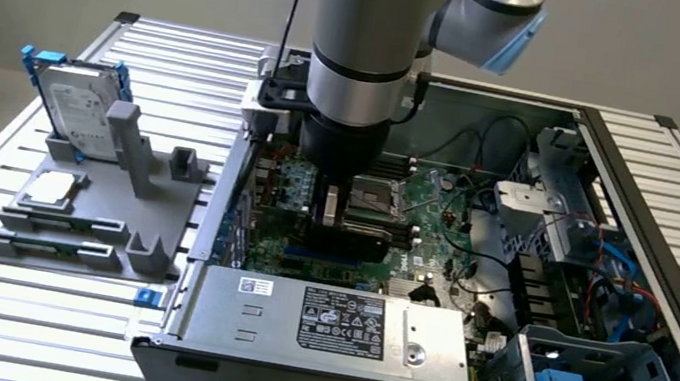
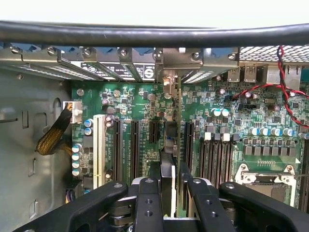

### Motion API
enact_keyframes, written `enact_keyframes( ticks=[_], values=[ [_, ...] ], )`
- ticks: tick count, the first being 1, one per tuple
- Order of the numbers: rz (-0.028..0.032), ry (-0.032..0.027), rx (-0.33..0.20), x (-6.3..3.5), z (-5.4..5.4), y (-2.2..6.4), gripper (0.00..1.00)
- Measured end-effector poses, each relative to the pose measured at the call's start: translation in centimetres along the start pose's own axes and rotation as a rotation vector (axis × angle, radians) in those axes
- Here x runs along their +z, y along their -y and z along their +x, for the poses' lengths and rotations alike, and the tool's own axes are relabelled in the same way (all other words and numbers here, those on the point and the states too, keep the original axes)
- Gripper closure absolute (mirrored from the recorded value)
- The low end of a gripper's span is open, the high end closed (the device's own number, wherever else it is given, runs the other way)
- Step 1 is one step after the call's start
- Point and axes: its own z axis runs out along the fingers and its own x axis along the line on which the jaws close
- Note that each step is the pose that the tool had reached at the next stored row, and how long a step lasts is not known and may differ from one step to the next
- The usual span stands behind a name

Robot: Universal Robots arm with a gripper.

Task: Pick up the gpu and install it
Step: 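Insert the gpu into the slot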

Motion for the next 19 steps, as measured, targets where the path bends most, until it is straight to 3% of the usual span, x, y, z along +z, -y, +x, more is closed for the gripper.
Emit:
enact_keyframes(
  ticks=[5,19],
  values=[
    [0.0004,0.0039,0.000,0.04,0.08,0.04,0.74],
    [0.0001,0.0041,0.000,0.35,0.22,0.06,0.74]
  ],
)
